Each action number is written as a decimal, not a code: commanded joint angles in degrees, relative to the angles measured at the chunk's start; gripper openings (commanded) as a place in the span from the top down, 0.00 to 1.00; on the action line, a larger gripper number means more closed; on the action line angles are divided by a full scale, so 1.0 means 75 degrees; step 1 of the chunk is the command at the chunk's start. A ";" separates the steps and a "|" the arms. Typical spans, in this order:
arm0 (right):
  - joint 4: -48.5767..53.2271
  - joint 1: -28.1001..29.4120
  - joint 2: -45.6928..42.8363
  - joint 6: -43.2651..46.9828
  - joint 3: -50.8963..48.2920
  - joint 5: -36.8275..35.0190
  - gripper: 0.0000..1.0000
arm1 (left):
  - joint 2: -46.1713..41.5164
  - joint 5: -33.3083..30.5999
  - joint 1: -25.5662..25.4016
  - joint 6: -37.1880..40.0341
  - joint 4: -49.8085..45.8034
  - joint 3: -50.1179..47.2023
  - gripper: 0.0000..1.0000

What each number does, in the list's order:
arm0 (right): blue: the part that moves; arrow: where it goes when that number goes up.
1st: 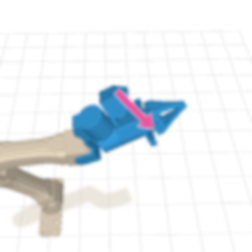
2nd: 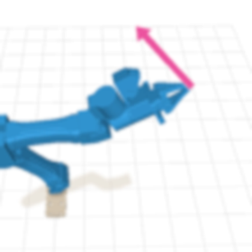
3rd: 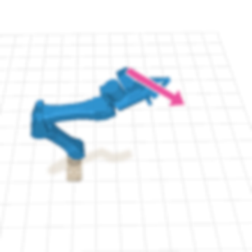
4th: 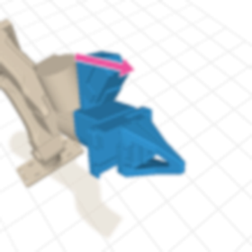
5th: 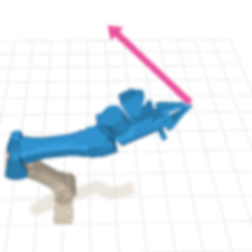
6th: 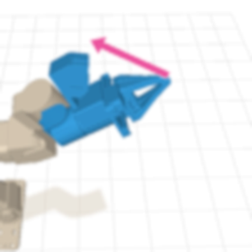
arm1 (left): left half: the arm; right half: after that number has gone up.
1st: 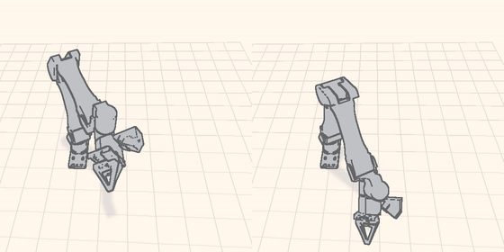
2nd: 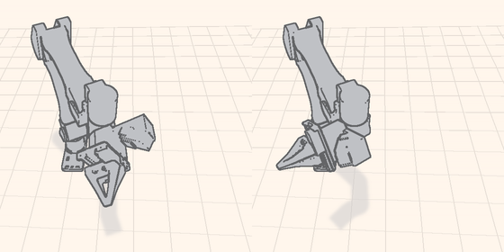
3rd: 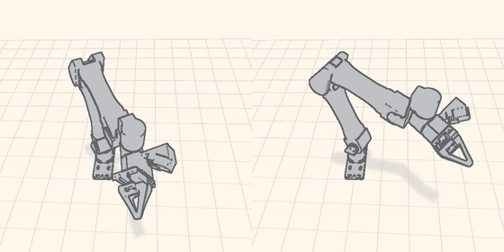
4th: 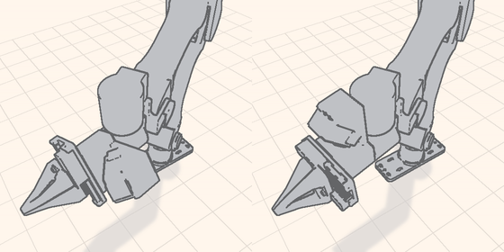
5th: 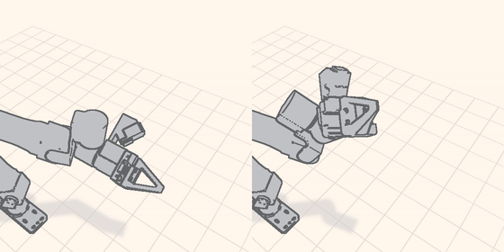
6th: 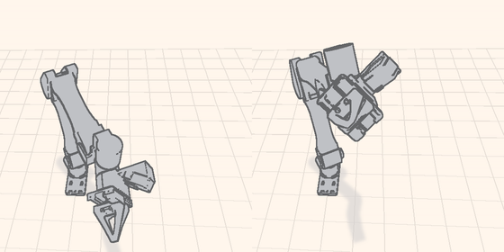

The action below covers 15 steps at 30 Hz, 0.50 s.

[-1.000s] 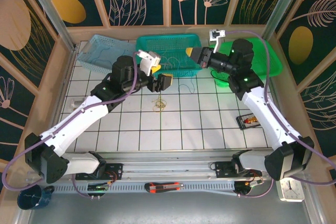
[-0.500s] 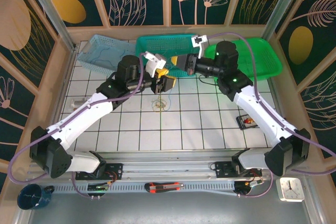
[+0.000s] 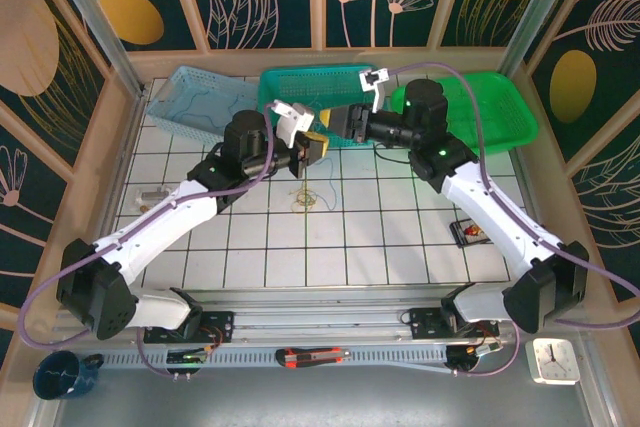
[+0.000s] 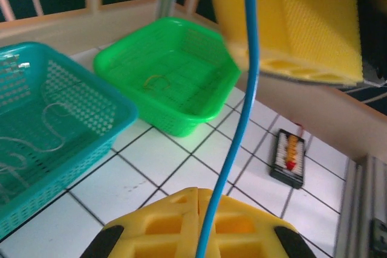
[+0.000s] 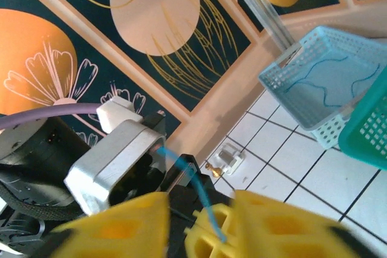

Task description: Untangle the cables

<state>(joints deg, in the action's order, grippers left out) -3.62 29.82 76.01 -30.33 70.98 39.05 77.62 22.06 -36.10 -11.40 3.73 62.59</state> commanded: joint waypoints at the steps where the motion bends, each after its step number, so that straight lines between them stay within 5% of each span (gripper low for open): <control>1: -0.0656 -0.0334 -0.0442 -0.0159 -0.0173 -0.0291 0.43 | -0.0179 -0.0857 0.0503 -0.0595 0.0568 -0.0100 1.00; 5: -0.0980 -0.0698 -0.0883 -0.0498 -0.0704 -0.0480 0.34 | -0.0079 -0.1350 0.1455 -0.1007 0.0818 0.0032 1.00; 15: -0.0898 -0.0648 -0.1592 -0.0457 -0.2084 -0.0980 0.33 | 0.1843 -0.2610 0.3184 0.0095 -0.0019 0.2646 1.00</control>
<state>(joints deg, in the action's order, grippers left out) -9.08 24.47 65.41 -33.47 57.65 33.71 87.99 6.48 -15.38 -13.52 5.13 78.02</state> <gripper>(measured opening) 0.671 0.049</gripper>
